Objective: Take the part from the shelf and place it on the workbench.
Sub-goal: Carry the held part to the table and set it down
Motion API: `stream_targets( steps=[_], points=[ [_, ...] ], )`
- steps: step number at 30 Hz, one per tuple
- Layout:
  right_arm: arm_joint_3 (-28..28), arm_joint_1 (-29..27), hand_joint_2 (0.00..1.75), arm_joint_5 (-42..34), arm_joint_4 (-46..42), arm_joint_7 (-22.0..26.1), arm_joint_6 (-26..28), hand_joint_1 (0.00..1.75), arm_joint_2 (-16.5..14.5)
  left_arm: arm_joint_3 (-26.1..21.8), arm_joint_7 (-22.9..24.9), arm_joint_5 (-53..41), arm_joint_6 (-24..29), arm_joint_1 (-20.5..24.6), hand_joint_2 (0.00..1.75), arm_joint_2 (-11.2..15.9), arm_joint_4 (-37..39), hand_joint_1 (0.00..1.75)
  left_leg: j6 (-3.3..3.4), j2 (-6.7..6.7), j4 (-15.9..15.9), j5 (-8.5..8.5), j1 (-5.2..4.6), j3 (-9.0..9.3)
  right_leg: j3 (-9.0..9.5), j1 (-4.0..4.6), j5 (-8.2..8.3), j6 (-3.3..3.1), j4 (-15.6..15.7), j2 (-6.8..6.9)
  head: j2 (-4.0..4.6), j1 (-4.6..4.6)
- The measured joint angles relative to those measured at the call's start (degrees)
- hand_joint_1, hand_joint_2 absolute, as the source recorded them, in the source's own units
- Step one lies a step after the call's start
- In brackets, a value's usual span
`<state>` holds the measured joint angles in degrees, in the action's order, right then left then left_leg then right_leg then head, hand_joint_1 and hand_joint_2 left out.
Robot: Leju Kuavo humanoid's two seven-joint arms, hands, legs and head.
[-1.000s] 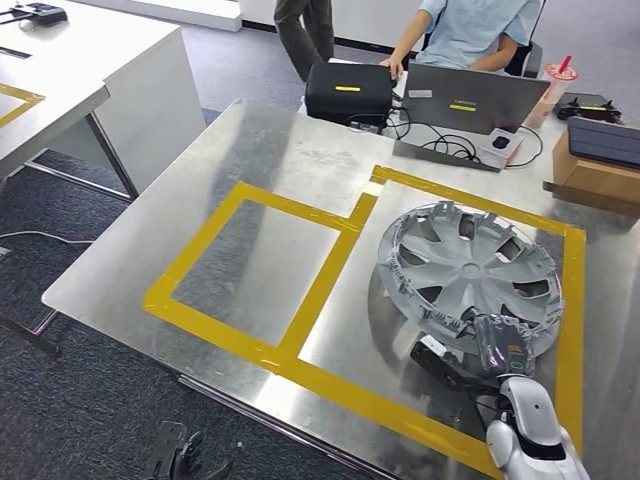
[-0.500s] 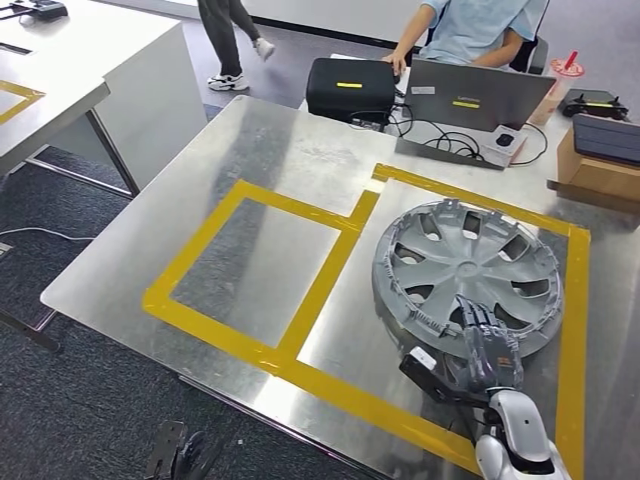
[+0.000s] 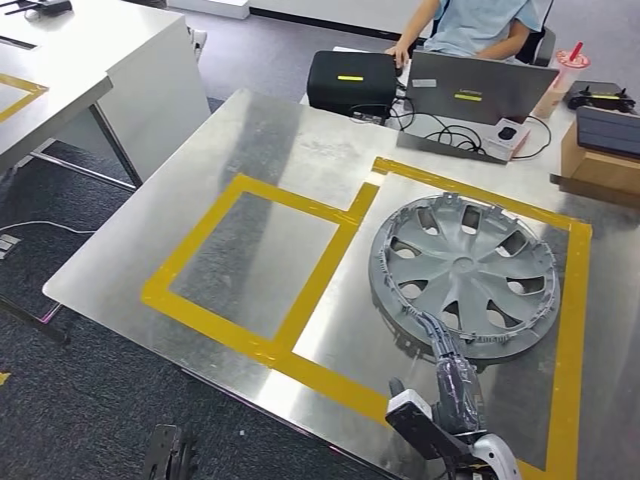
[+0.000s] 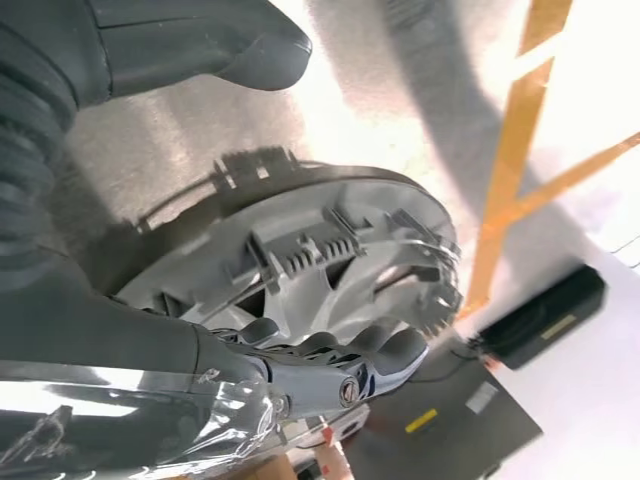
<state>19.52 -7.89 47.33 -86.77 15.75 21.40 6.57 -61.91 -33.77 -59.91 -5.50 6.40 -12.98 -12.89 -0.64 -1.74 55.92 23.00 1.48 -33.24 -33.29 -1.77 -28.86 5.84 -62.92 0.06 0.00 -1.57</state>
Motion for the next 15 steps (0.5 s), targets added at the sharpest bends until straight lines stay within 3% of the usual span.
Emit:
stream_targets(
  steps=[2,3,5,7,10,11,12,13,15],
  points=[
    [0.66,-0.93,1.75,-1.96,-2.29,1.17,0.1,0.0,-0.28,-0.1,-0.19,0.13,-0.01,-0.1,0.0,0.17,-0.03,0.0,-1.02,0.08,1.09,0.11,-0.08,-0.68,1.94,-0.3,0.9,-0.35,3.78,-0.17,0.0,0.11],
    [0.99,-1.44,1.75,-3.04,-3.37,1.89,0.22,0.0,-0.44,-0.15,-0.27,0.25,-0.01,-0.18,0.0,0.26,-0.05,0.0,-1.38,0.1,1.29,-0.07,-0.18,-0.94,1.71,-0.2,0.77,-0.97,3.56,-0.47,0.0,0.05],
    [1.58,-2.63,0.87,-5.01,-5.52,3.36,0.63,0.0,-0.63,-0.24,-0.44,0.45,-0.01,-0.36,0.0,0.25,-0.05,0.0,-1.95,0.12,1.33,-0.43,-0.09,-1.29,0.98,-0.12,1.34,-2.32,3.04,-0.73,0.0,-0.3],
    [2.27,-3.65,0.0,-6.4,-7.5,4.54,1.24,0.0,-0.91,-0.37,-0.57,0.6,0.0,-0.48,0.0,0.27,-0.05,0.0,-2.33,0.45,3.22,1.82,0.04,-2.35,0.06,-0.05,2.07,-3.4,2.88,-0.82,0.0,-0.4],
    [3.32,-5.27,0.0,-7.53,-10.35,5.77,2.85,0.0,-1.49,-0.6,-0.79,1.01,0.03,-0.59,0.0,0.25,-0.05,0.0,-2.3,1.22,13.86,9.39,-0.06,-6.3,-1.86,0.23,3.5,-4.38,2.9,-0.81,0.0,-0.79],
    [3.65,-5.93,0.0,-7.73,-11.14,6.07,3.52,0.0,-1.68,-0.64,-0.83,1.15,0.04,-0.67,0.0,0.23,-0.05,0.0,-2.16,1.34,16.89,10.92,-0.08,-7.04,-2.58,0.39,4.0,-4.46,2.9,-0.82,0.0,-0.87],
    [3.92,-6.6,0.0,-7.84,-11.85,6.31,4.17,0.0,-1.85,-0.67,-0.86,1.24,0.07,-0.74,0.0,0.21,-0.05,0.0,-1.94,1.4,17.83,11.34,-0.1,-6.69,-3.27,0.53,4.53,-4.45,2.9,-0.86,0.0,-0.9],
    [4.15,-7.21,0.0,-7.91,-12.51,6.5,4.75,0.0,-2.01,-0.71,-0.87,1.33,0.09,-0.79,0.0,0.17,-0.05,0.0,-1.66,1.45,16.46,10.81,-0.14,-5.12,-3.92,0.64,5.06,-4.35,2.89,-0.96,0.0,-0.91],
    [4.53,-8.06,0.0,-7.92,-13.69,6.72,5.47,0.0,-2.32,-0.8,-0.93,1.48,0.13,-0.74,0.0,0.1,-0.05,0.0,-1.04,1.73,8.74,8.85,-0.26,0.74,-5.02,0.73,6.18,-3.97,2.88,-1.25,-0.01,-0.93]
  ],
)
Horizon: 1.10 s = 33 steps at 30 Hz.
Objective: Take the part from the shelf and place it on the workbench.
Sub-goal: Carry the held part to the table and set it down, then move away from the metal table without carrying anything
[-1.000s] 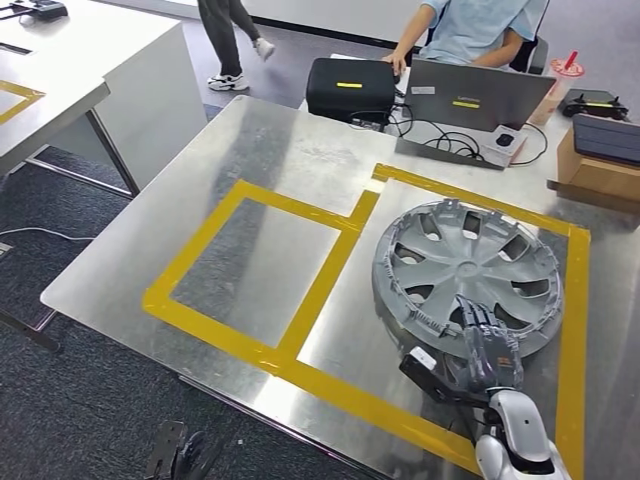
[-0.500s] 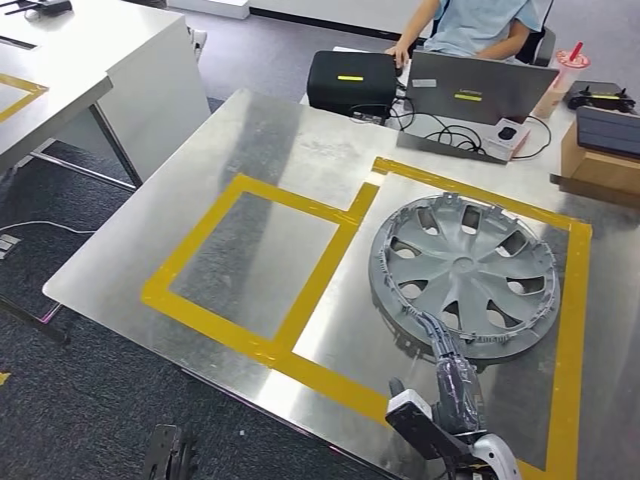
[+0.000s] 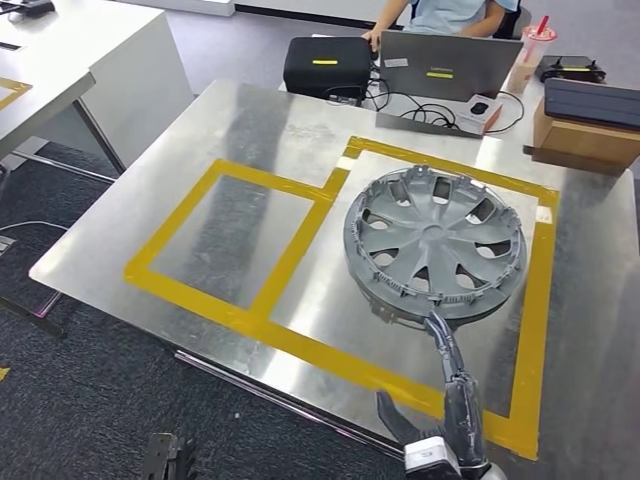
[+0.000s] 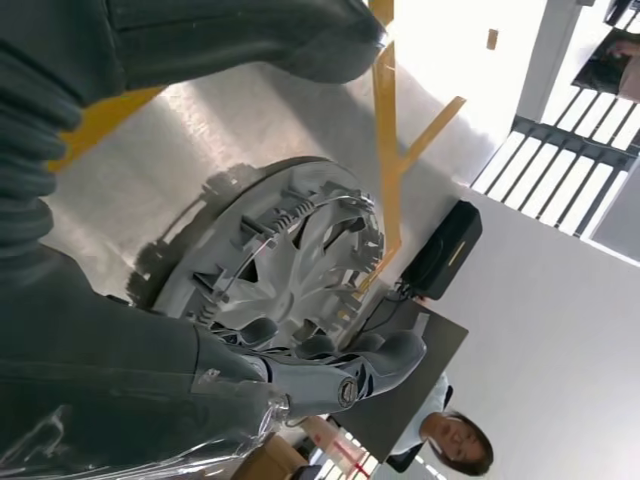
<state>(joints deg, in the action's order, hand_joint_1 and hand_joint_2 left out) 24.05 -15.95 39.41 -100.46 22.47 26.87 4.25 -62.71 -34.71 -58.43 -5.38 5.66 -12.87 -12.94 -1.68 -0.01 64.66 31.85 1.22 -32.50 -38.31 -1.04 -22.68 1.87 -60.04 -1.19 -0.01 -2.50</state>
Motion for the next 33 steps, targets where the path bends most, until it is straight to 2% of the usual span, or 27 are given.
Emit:
stream_targets(
  steps=[1,2,3,4,5,6,7,8,10,11,12,14,17,19,21,22,23,24,26,27,28,29,30,31,32,33],
  points=[
    [0.17,-0.23,0.0,-0.01,-0.49,0.03,0.2,0.0,-0.11,-0.05,-0.04,0.03,0.02,0.13,0.0,-0.06,0.0,0.0,0.13,0.2,-3.77,-0.69,-0.14,2.49,-0.35,0.07,0.51,0.28,0.04,-0.13,0.0,0.03],
    [0.31,-0.43,0.0,-0.02,-0.91,0.13,0.44,0.0,-0.21,-0.09,-0.09,0.05,0.04,0.23,0.0,-0.12,0.0,0.0,0.25,0.37,-6.4,-1.12,-0.33,4.07,-0.55,0.05,1.06,0.61,0.23,-0.18,0.0,0.08],
    [0.41,-0.68,0.0,-0.02,-1.24,0.33,0.88,0.0,-0.32,-0.15,-0.11,0.07,0.09,0.29,0.0,-0.16,0.0,0.0,0.4,0.51,-7.68,-1.39,-0.57,4.61,-0.6,-0.03,1.68,1.0,0.59,-0.19,0.0,0.13],
    [0.48,-1.06,0.0,-0.04,-1.49,0.68,1.68,0.0,-0.45,-0.2,-0.13,0.09,0.17,0.24,0.0,-0.2,0.0,0.0,0.6,0.5,-7.8,-1.98,-0.85,4.29,-0.6,-0.14,2.36,1.42,1.11,-0.19,0.01,0.18],
    [0.5,-1.63,0.0,-0.22,-1.73,1.22,2.85,0.0,-0.61,-0.26,-0.13,0.12,0.26,0.1,0.0,-0.22,0.0,0.0,1.03,0.41,-7.92,-2.67,-0.97,3.94,-0.63,-0.36,3.03,1.82,1.6,-0.19,0.01,0.2],
    [0.5,-2.41,0.0,-0.63,-1.99,1.84,4.21,0.0,-0.76,-0.34,-0.13,0.14,0.39,-0.05,0.0,-0.26,0.0,0.0,1.49,0.28,-8.03,-3.38,-1.01,3.51,-0.83,-0.5,2.81,2.12,1.64,-0.09,0.01,0.24],
    [0.5,-3.28,0.0,-1.32,-2.28,2.53,5.51,0.0,-0.91,-0.44,-0.13,0.16,0.54,-0.18,0.0,-0.33,0.0,0.0,1.96,0.12,-8.13,-4.09,-0.99,2.98,-1.35,-0.55,1.34,2.3,0.69,0.09,0.01,0.28],
    [0.49,-4.08,0.0,-2.39,-2.54,3.35,6.64,0.0,-1.03,-0.55,-0.13,0.17,0.69,-0.25,0.0,-0.43,0.0,0.0,2.35,-0.05,-8.21,-4.8,-0.94,2.32,-2.13,-0.53,-1.28,2.39,-1.61,0.29,0.01,0.41],
    [0.49,-5.27,0.0,-4.46,-2.79,4.81,7.85,0.0,-1.31,-0.72,-0.13,0.17,0.9,-0.3,0.0,-0.64,0.0,0.0,2.84,-0.3,-8.17,-6.1,-1.15,0.73,-3.93,-0.3,-7.75,2.42,-9.21,0.6,0.01,0.61],
    [0.48,-5.67,0.0,-5.21,-2.82,5.34,8.14,0.0,-1.43,-0.76,-0.13,0.17,0.93,-0.31,0.0,-0.76,0.0,0.0,2.92,-0.43,-8.12,-6.8,-1.29,-0.19,-4.29,-0.13,-9.65,2.37,-12.83,0.62,0.01,0.68],
    [0.47,-5.99,0.0,-5.6,-2.84,5.62,8.26,0.0,-1.5,-0.79,-0.13,0.16,0.94,-0.31,0.0,-0.86,0.0,0.0,2.96,-0.56,-8.07,-7.45,-1.42,-1.06,-4.04,0.04,-10.31,2.27,-15.11,0.62,0.01,0.68],
    [0.45,-6.34,0.0,-5.88,-2.86,5.81,8.34,0.0,-1.54,-0.82,-0.13,0.16,0.94,-0.32,0.0,-0.98,0.0,0.0,2.98,-0.72,-8.01,-8.21,-1.54,-2.1,-3.01,0.29,-9.89,2.11,-16.42,0.63,0.01,0.66],
    [0.45,-6.43,0.0,-5.99,-2.86,5.91,8.34,0.0,-1.55,-0.83,-0.13,0.16,0.94,-0.32,0.0,-1.0,0.0,0.0,2.96,-0.78,-7.99,-8.51,-1.56,-2.47,-1.91,0.4,-9.0,2.03,-15.65,0.63,0.01,0.65],
    [0.39,-6.48,0.0,-6.19,-3.04,6.21,8.39,0.0,-1.75,-0.87,-0.13,0.16,0.94,-0.24,0.0,-1.23,0.0,0.0,2.5,-0.9,-7.95,-9.96,-1.62,-3.45,5.64,0.89,-8.48,1.43,-6.31,1.02,0.01,0.66],
    [0.27,-6.7,0.0,-6.99,-3.33,6.79,8.41,0.0,-2.13,-0.93,-0.13,0.13,0.95,-0.18,0.0,-1.52,0.0,0.0,1.58,-1.02,-8.15,-11.93,-1.6,-4.25,12.6,1.41,-8.32,0.34,3.34,1.39,0.01,0.63],
    [0.17,-6.92,0.0,-7.7,-3.43,7.17,8.37,0.0,-2.35,-0.95,-0.13,0.11,0.99,-0.21,0.0,-1.6,0.0,0.0,1.1,-0.97,-8.12,-12.0,-1.53,-4.4,12.61,1.41,-8.03,-0.17,4.28,1.42,0.01,0.62],
    [0.05,-7.16,0.0,-8.66,-3.44,7.63,8.16,0.0,-2.61,-0.95,-0.11,0.08,1.05,-0.28,0.0,-1.66,0.0,0.0,0.68,-0.8,-7.42,-10.63,-1.46,-4.78,12.05,1.32,-7.35,-0.62,4.33,1.44,0.0,0.52],
    [-0.13,-7.4,0.0,-9.61,-3.44,8.13,7.87,0.0,-2.91,-0.96,-0.09,0.05,1.17,-0.35,0.0,-1.7,0.0,0.0,0.28,-0.6,-5.69,-8.16,-1.39,-5.42,11.33,1.18,-6.56,-0.96,4.4,1.45,0.01,0.42],
    [-0.7,-7.84,0.0,-11.32,-3.26,9.22,6.98,0.0,-3.55,-0.98,0.09,0.03,1.5,-0.37,0.0,-1.86,0.0,0.0,-0.41,-0.31,1.03,-1.64,-1.19,-7.17,9.63,1.05,-4.96,-1.27,4.35,1.38,0.01,0.13],
    [-1.07,-8.04,0.0,-11.96,-3.03,9.82,6.39,0.0,-3.89,-1.0,0.22,0.06,1.7,-0.33,0.0,-1.93,0.0,0.0,-0.65,-0.28,4.73,0.34,-1.04,-7.84,8.76,1.01,-4.18,-1.23,4.3,1.36,0.01,0.07],
    [-1.53,-8.22,0.0,-12.45,-2.7,10.41,5.75,0.0,-4.28,-1.03,0.38,0.09,1.88,-0.3,0.0,-2.02,0.0,0.0,-0.85,-0.27,7.46,0.83,-0.87,-7.97,7.86,0.95,-3.38,-1.12,4.22,1.36,0.01,0.04],
    [-1.99,-8.31,0.0,-12.78,-2.32,10.91,5.16,0.0,-4.67,-1.08,0.5,0.13,2.02,-0.28,0.0,-2.12,0.0,0.0,-1.04,-0.26,8.41,0.05,-0.68,-7.25,6.95,0.85,-2.62,-0.93,4.1,1.36,0.01,0.04],
    [-2.41,-8.35,0.0,-12.93,-1.97,11.26,4.69,0.0,-5.04,-1.12,0.6,0.16,2.1,-0.27,0.0,-2.21,0.0,0.0,-1.25,-0.27,7.23,-1.46,-0.46,-5.45,5.94,0.66,-1.95,-0.63,3.94,1.37,0.01,0.04],
    [-2.78,-8.37,0.0,-13.02,-1.64,11.52,4.33,0.0,-5.4,-1.16,0.67,0.18,2.16,-0.22,0.0,-2.32,0.0,0.0,-1.55,-0.35,4.16,-2.87,-0.18,-2.64,5.04,0.45,-1.37,-0.25,3.7,1.4,0.01,0.03],
    [-3.06,-8.4,0.0,-13.08,-1.4,11.69,4.05,0.0,-5.7,-1.19,0.72,0.18,2.2,-0.1,0.0,-2.54,0.0,0.0,-1.93,-0.63,-0.07,-3.44,0.09,0.69,4.27,0.42,-0.94,0.16,3.33,1.49,0.01,-0.07],
    [-3.39,-8.44,0.0,-13.1,-1.21,11.91,3.66,0.0,-6.02,-1.21,0.74,0.2,2.27,0.13,0.0,-2.71,0.0,0.0,-1.87,-0.83,-4.17,-3.24,0.16,3.51,3.67,0.38,-0.56,0.6,2.95,1.64,0.01,-0.26]
  ],
)
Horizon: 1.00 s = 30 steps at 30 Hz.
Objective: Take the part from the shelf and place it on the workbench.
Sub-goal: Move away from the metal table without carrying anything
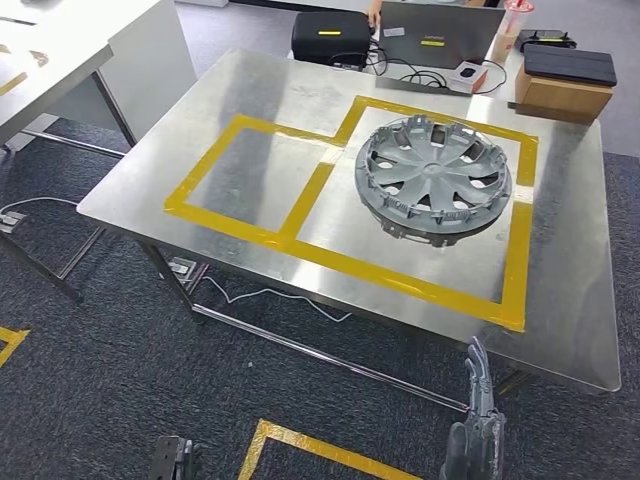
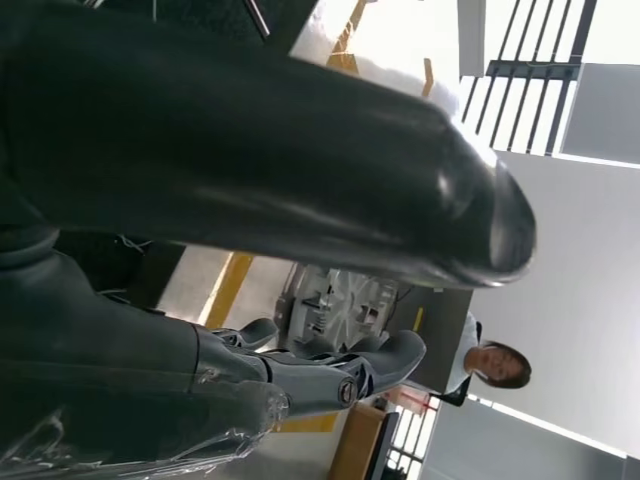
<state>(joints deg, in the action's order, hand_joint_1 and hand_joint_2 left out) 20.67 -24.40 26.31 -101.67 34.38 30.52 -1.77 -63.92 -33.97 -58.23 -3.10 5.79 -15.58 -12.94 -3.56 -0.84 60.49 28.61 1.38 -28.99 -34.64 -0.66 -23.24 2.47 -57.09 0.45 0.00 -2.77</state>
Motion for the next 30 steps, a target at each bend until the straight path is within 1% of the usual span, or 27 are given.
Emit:
stream_targets(
  steps=[1,2,4,5,6,7,9,10,11,12,13,14,15,16,17,18,19,20,21,22,24,25,26,27,28,29,30],
  points=[
    [-0.35,-0.03,0.0,0.04,0.22,0.22,-0.48,0.0,-0.34,-0.02,0.04,0.08,0.1,0.25,0.0,-0.22,0.0,0.0,0.33,-0.17,-2.94,0.5,-0.01,1.78,-0.41,0.02,0.41,0.41,-0.27,0.23,0.0,-0.05],
    [-0.69,-0.03,0.0,0.17,0.45,0.43,-0.99,0.0,-0.68,-0.04,0.08,0.19,0.21,0.44,0.0,-0.42,0.0,0.0,0.95,-0.2,-4.5,0.92,-0.22,2.42,-0.66,0.0,0.87,0.76,-0.34,0.51,0.0,-0.09],
    [-1.34,0.17,0.0,0.87,1.44,0.8,-1.97,0.0,-1.41,-0.15,0.15,0.67,0.56,0.43,0.0,-0.6,0.0,0.0,2.58,0.17,-4.81,0.35,-0.62,1.67,-0.92,-0.46,1.75,1.46,-0.07,0.97,0.0,0.1],
    [-1.58,0.31,0.0,1.38,2.08,0.92,-2.26,0.0,-1.75,-0.27,0.19,0.94,0.73,0.33,0.0,-0.62,0.0,0.0,3.21,0.36,-4.8,-0.24,-0.77,1.13,-1.23,-0.66,1.12,1.69,-0.38,0.96,0.0,0.15],
    [-1.79,0.56,0.0,1.99,2.85,1.01,-2.44,0.0,-2.11,-0.42,0.22,1.27,0.93,0.25,0.0,-0.63,-0.01,0.0,3.76,0.53,-4.82,-0.93,-0.86,0.43,-1.86,-0.73,-0.64,1.82,-1.69,0.8,0.0,0.22],
    [-1.92,0.96,0.0,2.57,3.67,1.05,-2.45,0.0,-2.47,-0.63,0.26,1.54,1.06,0.26,0.0,-0.64,-0.01,0.0,4.17,0.72,-4.85,-1.67,-0.97,-0.43,-2.81,-0.66,-3.47,1.79,-4.29,0.51,0.0,0.39],
    [-2.04,2.24,0.0,3.61,5.66,1.07,-2.26,0.0,-3.23,-1.04,0.38,2.05,1.4,0.38,0.0,-0.71,-0.02,0.0,4.62,1.25,-4.81,-3.28,-1.35,-2.45,-4.84,-0.23,-9.55,1.35,-12.06,-0.04,0.0,0.74],
    [-2.05,2.98,0.0,3.95,6.7,1.02,-2.1,0.0,-3.57,-1.24,0.46,2.26,1.59,0.41,0.0,-0.75,-0.02,0.0,4.73,1.56,-4.77,-4.12,-1.58,-3.54,-5.22,0.09,-11.0,1.0,-15.47,-0.21,0.0,0.88],
    [-2.04,3.66,0.0,4.15,7.72,0.92,-1.95,0.0,-3.88,-1.41,0.56,2.52,1.81,0.43,0.0,-0.8,-0.02,0.0,4.8,1.92,-4.72,-4.94,-1.8,-4.59,-4.75,0.45,-10.94,0.58,-17.26,-0.32,0.0,0.91],
    [-2.01,4.32,0.0,4.25,8.64,0.78,-1.79,0.0,-4.12,-1.58,0.67,2.77,2.05,0.46,0.0,-0.85,-0.02,0.0,4.82,2.34,-4.68,-5.73,-1.99,-5.55,-3.28,0.85,-9.73,0.07,-17.06,-0.47,0.0,0.9],
    [-1.95,4.96,0.0,4.29,9.41,0.62,-1.67,0.0,-4.31,-1.73,0.78,2.93,2.27,0.54,0.0,-0.96,-0.02,0.0,4.8,2.85,-4.65,-6.47,-2.13,-6.37,-0.8,1.25,-8.01,-0.51,-14.75,-0.89,0.0,0.9],
    [-1.89,5.66,0.0,4.32,10.1,0.42,-1.58,0.0,-4.48,-1.86,0.88,3.13,2.53,0.7,0.0,-1.12,-0.02,0.0,4.75,3.4,-4.64,-7.2,-2.18,-7.05,2.45,1.64,-6.9,-1.19,-10.91,-1.95,0.0,0.88],
    [-1.83,6.39,0.0,4.34,10.66,0.2,-1.53,0.0,-4.64,-1.98,0.97,3.27,2.77,0.96,0.0,-1.33,-0.03,0.0,4.66,4.01,-4.61,-7.95,-2.3,-7.64,6.03,1.87,-6.8,-1.85,-6.12,-3.19,0.0,0.88],
    [-1.77,7.12,0.0,4.36,11.2,-0.03,-1.5,0.0,-4.79,-2.09,1.04,3.4,3.0,1.24,0.0,-1.55,-0.03,0.0,4.52,4.57,-4.61,-8.72,-2.36,-8.09,8.6,2.04,-7.32,-2.14,-2.13,-4.2,0.0,0.84],
    [-1.68,7.81,0.0,4.38,11.77,-0.26,-1.48,0.0,-4.91,-2.21,1.09,3.53,3.21,1.49,0.0,-1.72,-0.04,0.0,4.29,5.11,-4.68,-9.47,-2.34,-8.44,10.14,2.16,-8.04,-2.31,0.62,-4.8,0.0,0.86],
    [-1.59,8.4,0.0,4.37,12.37,-0.48,-1.46,0.0,-4.99,-2.34,1.14,3.61,3.41,1.64,0.0,-1.83,-0.04,0.0,3.95,5.69,-4.86,-10.2,-2.33,-8.72,10.6,2.23,-8.36,-2.34,1.97,-4.57,0.0,0.89],
    [-1.5,8.87,0.0,4.33,12.96,-0.69,-1.43,0.0,-5.07,-2.49,1.19,3.69,3.62,1.66,0.0,-1.89,-0.05,0.0,3.61,6.12,-5.03,-10.73,-2.2,-8.95,10.08,2.19,-7.99,-2.35,2.12,-3.93,0.0,0.93],
    [-1.43,9.25,0.0,4.27,13.5,-0.86,-1.39,0.0,-5.12,-2.62,1.22,3.81,3.86,1.63,0.0,-1.92,-0.05,0.0,3.27,5.91,-4.79,-10.34,-2.12,-9.36,9.65,2.11,-7.41,-2.63,2.22,-3.28,0.0,0.97],
    [-1.39,9.51,0.0,4.14,13.95,-1.0,-1.35,0.0,-5.17,-2.72,1.25,3.93,4.09,1.6,0.0,-1.96,-0.06,0.0,2.92,5.22,-3.75,-8.87,-2.08,-9.97,9.15,1.96,-6.79,-2.94,2.33,-2.59,0.0,0.85],
    [-1.37,9.7,0.0,4.01,14.33,-1.1,-1.31,0.0,-5.21,-2.79,1.26,4.05,4.33,1.63,0.0,-2.01,-0.07,0.0,2.55,4.15,-1.62,-6.36,-1.99,-10.82,8.55,1.75,-6.17,-3.18,2.46,-1.88,0.0,0.7],
    [-1.37,9.89,0.0,3.78,15.04,-1.19,-1.25,0.0,-5.22,-2.83,1.26,4.17,4.67,1.77,0.0,-2.08,-0.07,0.0,1.58,2.26,5.44,-0.61,-1.58,-12.95,7.24,1.62,-5.15,-3.33,2.44,-0.33,0.0,0.44],
    [-1.37,9.95,0.0,3.72,15.4,-1.21,-1.23,0.0,-5.22,-2.84,1.26,4.22,4.76,1.81,0.0,-2.09,-0.07,0.0,1.08,1.86,9.03,0.71,-1.24,-13.72,6.54,1.54,-4.6,-3.15,2.41,0.57,0.0,0.44],
    [-1.38,10.03,0.0,3.68,15.73,-1.21,-1.21,0.0,-5.22,-2.86,1.25,4.26,4.8,1.8,0.0,-2.1,-0.07,0.0,0.61,1.64,11.49,0.66,-0.88,-13.87,5.89,1.44,-4.08,-2.89,2.36,1.47,0.0,0.44],
    [-1.38,10.12,0.0,3.64,16.03,-1.2,-1.19,0.0,-5.22,-2.88,1.24,4.32,4.81,1.77,0.0,-2.1,-0.07,0.0,0.17,1.43,11.97,-0.46,-0.52,-13.01,5.36,1.3,-3.6,-2.55,2.26,2.35,0.0,0.44],
    [-1.39,10.21,0.0,3.59,16.27,-1.2,-1.17,0.0,-5.22,-2.91,1.23,4.37,4.81,1.74,0.0,-2.1,-0.07,0.0,-0.24,1.0,10.35,-1.89,-0.18,-11.08,4.9,1.11,-3.21,-2.18,2.11,3.16,0.0,0.44],
    [-1.39,10.3,0.0,3.55,16.45,-1.19,-1.15,0.0,-5.22,-2.93,1.22,4.4,4.81,1.76,0.0,-2.14,-0.08,0.0,-0.66,-0.12,6.83,-2.91,0.12,-8.09,4.57,0.98,-2.96,-1.81,1.84,3.84,0.0,0.43],
    [-1.39,10.36,0.0,3.52,16.58,-1.16,-1.13,0.0,-5.22,-2.96,1.21,4.44,4.81,1.86,0.0,-2.21,-0.09,0.0,-0.95,-1.38,2.58,-3.16,0.31,-4.84,4.0,0.92,-2.86,-1.38,1.39,4.49,0.0,0.28]
  ],
)
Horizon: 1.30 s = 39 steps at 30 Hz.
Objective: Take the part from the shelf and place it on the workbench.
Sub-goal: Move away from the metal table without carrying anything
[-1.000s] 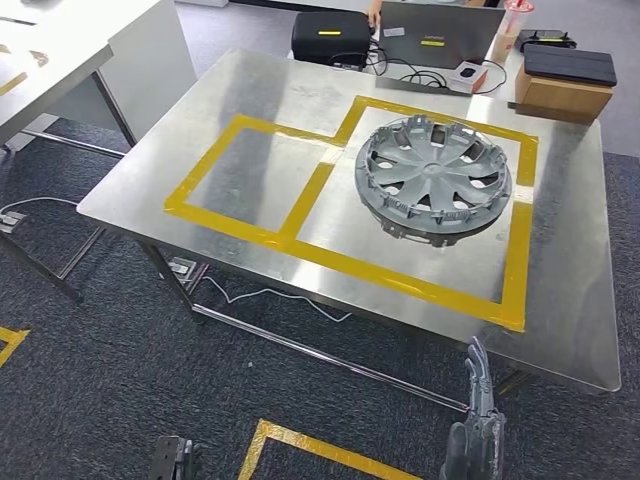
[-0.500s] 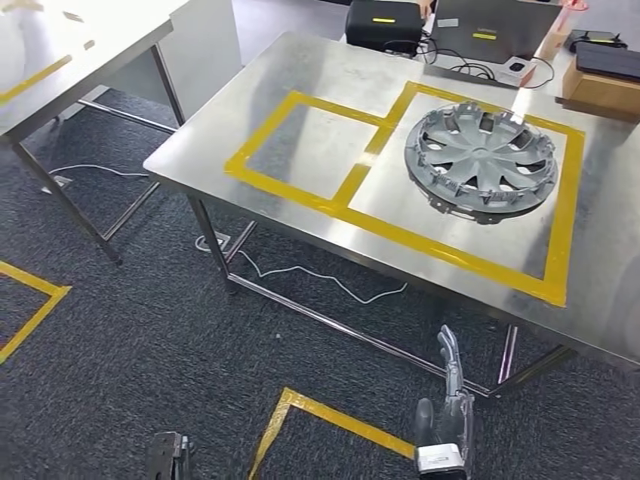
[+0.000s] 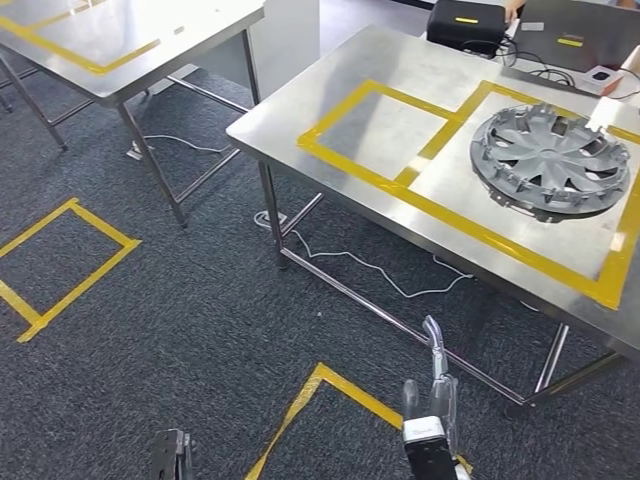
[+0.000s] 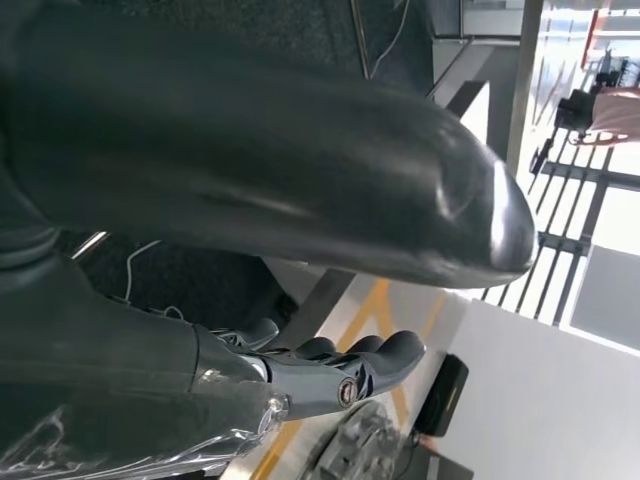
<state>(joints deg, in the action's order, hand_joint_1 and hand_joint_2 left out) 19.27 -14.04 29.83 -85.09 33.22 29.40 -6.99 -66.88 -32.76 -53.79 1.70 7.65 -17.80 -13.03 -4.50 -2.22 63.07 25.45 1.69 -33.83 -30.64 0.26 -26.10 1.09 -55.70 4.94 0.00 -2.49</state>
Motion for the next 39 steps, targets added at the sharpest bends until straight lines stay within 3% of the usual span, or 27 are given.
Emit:
stream_targets(
  steps=[2,4,5,7,9,10,11,12,13,15,16,18,20,22,24,25,26,27,29,31,33,35,37,39],
  points=[
    [-0.03,0.11,0.0,-0.03,0.18,0.04,0.1,0.0,0.0,-0.03,-0.02,0.0,-0.01,0.23,0.0,-0.24,-0.02,0.0,0.63,-1.78,-5.94,0.97,-0.06,3.97,-0.75,0.07,0.01,0.79,-0.94,1.16,0.0,-0.11],
    [-0.04,0.25,0.0,-0.05,0.39,0.08,0.2,0.0,-0.01,-0.03,-0.05,0.0,-0.02,0.2,0.0,-0.32,-0.02,0.0,2.19,-1.09,-6.95,1.59,-0.43,3.93,-0.87,-0.08,0.15,1.4,-1.39,2.25,0.0,-0.03],
    [-0.04,0.3,0.0,-0.07,0.5,0.08,0.23,0.0,-0.01,-0.03,-0.09,0.0,-0.03,0.06,0.0,-0.31,-0.03,0.0,2.81,-0.57,-6.91,1.4,-0.51,3.61,-0.97,-0.29,-0.03,1.75,-1.68,2.06,0.0,0.0],
    [-0.05,0.31,0.0,-0.15,0.68,0.13,0.43,0.0,-0.02,-0.07,-0.16,-0.02,0.03,-0.05,0.0,-0.3,-0.04,0.0,3.87,0.57,-6.91,0.84,-0.61,3.07,-2.47,-0.69,-2.35,2.28,-4.81,-0.56,0.0,0.1],
    [-0.09,0.17,0.0,-0.26,0.9,0.27,0.67,0.0,-0.01,-0.09,0.0,-0.06,0.48,0.0,0.0,-0.31,-0.05,0.0,4.61,1.86,-6.91,0.28,-0.81,2.32,-5.99,-0.78,-6.56,2.41,-12.71,-3.87,0.0,0.32],
    [-0.13,0.07,0.0,-0.31,1.05,0.34,0.77,0.0,0.01,-0.09,0.21,-0.08,0.86,-0.02,0.0,-0.32,-0.06,0.0,4.83,2.58,-6.91,0.02,-0.97,1.97,-7.72,-0.76,-8.06,2.32,-16.56,-4.54,0.0,0.39],
    [-0.16,-0.01,0.0,-0.33,1.21,0.41,0.87,0.0,0.01,-0.09,0.48,-0.09,1.27,-0.08,0.0,-0.32,-0.06,0.0,4.94,3.34,-6.9,-0.22,-1.13,1.69,-8.68,-0.73,-8.58,2.16,-18.77,-4.82,0.0,0.42],
    [-0.19,-0.06,0.0,-0.34,1.36,0.46,0.98,0.0,0.02,-0.1,0.74,-0.08,1.6,-0.15,0.0,-0.31,-0.06,0.0,4.94,4.13,-6.9,-0.44,-1.25,1.5,-8.44,-0.7,-7.91,1.95,-18.51,-4.96,0.0,0.42],
    [-0.2,-0.09,0.0,-0.34,1.47,0.51,1.08,0.0,0.02,-0.1,0.91,-0.08,1.84,-0.22,0.0,-0.31,-0.06,0.0,4.88,4.96,-6.89,-0.65,-1.31,1.38,-7.01,-0.67,-6.3,1.67,-15.91,-5.26,0.0,0.42],
    [-0.21,-0.1,0.0,-0.32,1.63,0.6,1.29,0.0,0.01,-0.11,1.23,-0.12,2.12,-0.27,0.0,-0.3,-0.07,0.0,4.58,6.51,-6.85,-1.0,-1.39,1.21,-2.46,-0.7,-2.87,1.14,-7.44,-7.41,0.0,0.43],
    [-0.21,-0.11,0.0,-0.31,1.68,0.64,1.43,0.0,0.01,-0.11,1.41,-0.15,2.27,-0.27,0.0,-0.29,-0.08,0.0,4.36,7.14,-6.77,-1.17,-1.41,1.03,-0.81,-0.76,-1.96,1.06,-4.12,-8.51,0.0,0.42],
    [-0.21,-0.12,0.0,-0.26,1.82,0.73,1.69,0.0,-0.01,-0.11,2.0,-0.25,2.91,-0.33,0.0,-0.26,-0.1,0.0,3.69,8.17,-6.77,-1.6,-1.3,0.47,0.24,-0.69,-1.79,0.97,-1.69,-9.43,0.0,0.39],
    [-0.21,-0.12,0.0,-0.22,1.91,0.8,1.93,0.0,-0.08,-0.11,2.57,-0.36,3.6,-0.56,0.0,-0.21,-0.11,0.0,2.92,8.78,-6.79,-1.99,-1.01,-0.11,0.29,-0.59,-1.24,0.57,-1.49,-8.35,0.0,0.38],
    [-0.19,-0.16,0.0,-0.17,1.97,0.95,2.32,0.0,-0.16,-0.11,2.94,-0.56,3.92,-0.72,0.0,-0.17,-0.12,0.0,2.4,6.68,-4.44,-0.32,-1.09,-1.53,0.27,-0.71,-0.64,-0.08,-1.11,-6.93,0.0,0.09],
    [-0.17,-0.27,0.0,-0.16,2.06,1.07,2.77,0.0,-0.2,-0.11,3.26,-0.83,4.01,-0.73,0.0,-0.11,-0.13,0.0,1.98,3.82,2.4,3.77,-1.22,-4.83,0.0,-0.68,-0.41,-0.44,-0.95,-5.29,0.0,-0.25],
    [-0.17,-0.32,0.0,-0.18,2.13,1.09,2.94,0.0,-0.2,-0.1,3.36,-0.97,4.02,-0.76,0.0,-0.07,-0.13,0.0,1.77,3.27,6.25,5.54,-1.19,-6.61,-0.18,-0.64,-0.36,-0.49,-0.96,-4.42,0.0,-0.31],
    [-0.19,-0.36,0.0,-0.19,2.22,1.11,3.05,0.0,-0.2,-0.1,3.47,-1.13,4.02,-0.84,0.0,-0.02,-0.13,0.0,1.62,3.03,8.83,6.37,-1.17,-7.68,-0.31,-0.61,-0.33,-0.5,-0.96,-3.57,0.0,-0.31],
    [-0.2,-0.37,0.0,-0.21,2.31,1.15,3.19,0.0,-0.2,-0.08,3.54,-1.28,3.98,-0.95,0.0,0.05,-0.13,0.0,1.53,2.89,9.34,6.07,-1.15,-7.67,-0.4,-0.61,-0.31,-0.5,-0.97,-2.75,0.0,-0.31],
    [-0.22,-0.38,0.0,-0.23,2.41,1.31,3.49,0.0,-0.2,-0.01,3.63,-1.61,3.63,-1.11,0.0,0.22,-0.13,0.0,1.49,1.9,3.91,2.98,-1.15,-4.19,-0.37,-0.64,-0.31,-0.34,-0.99,-1.25,0.0,-0.31],
    [-0.24,-0.41,0.0,-0.24,2.43,1.49,3.71,0.0,-0.2,0.13,3.64,-1.87,3.15,-1.05,0.0,0.32,-0.13,0.0,1.75,-0.51,-3.75,0.38,-1.29,0.31,-0.35,-0.36,-0.51,0.16,-1.2,-0.1,-0.01,-0.34],
    [-0.31,-0.47,0.0,-0.24,2.43,1.59,3.79,0.0,-0.2,0.21,3.64,-1.98,2.93,-1.07,0.0,0.41,-0.13,0.0,2.62,-1.39,-6.81,-0.21,-1.54,1.78,-0.35,-0.03,-0.59,0.78,-1.38,0.81,-0.01,-0.21],
    [-0.38,-0.48,0.0,-0.25,2.43,1.63,3.8,0.0,-0.2,0.22,3.64,-1.99,2.89,-1.31,0.0,0.52,-0.13,0.0,3.7,-0.11,-6.94,-0.48,-1.63,1.46,-0.32,-0.16,-0.66,1.36,-1.37,1.5,0.0,-0.07],
    [-0.43,-0.5,0.0,-0.24,2.43,1.66,3.82,0.0,-0.2,0.23,3.64,-1.99,2.89,-1.43,0.0,0.59,-0.13,0.0,4.5,1.04,-7.04,-0.74,-1.49,1.34,-1.13,-0.45,-2.31,1.92,-3.35,-0.21,0.0,0.09],
    [-0.49,-0.63,0.0,-0.25,2.47,1.67,3.84,0.0,-0.19,0.24,3.64,-1.99,2.86,-1.37,0.0,0.62,-0.13,0.0,5.06,2.21,-7.08,-0.95,-1.4,1.12,-4.18,-0.59,-6.13,2.19,-10.3,-3.35,0.0,0.4]
  ],
)
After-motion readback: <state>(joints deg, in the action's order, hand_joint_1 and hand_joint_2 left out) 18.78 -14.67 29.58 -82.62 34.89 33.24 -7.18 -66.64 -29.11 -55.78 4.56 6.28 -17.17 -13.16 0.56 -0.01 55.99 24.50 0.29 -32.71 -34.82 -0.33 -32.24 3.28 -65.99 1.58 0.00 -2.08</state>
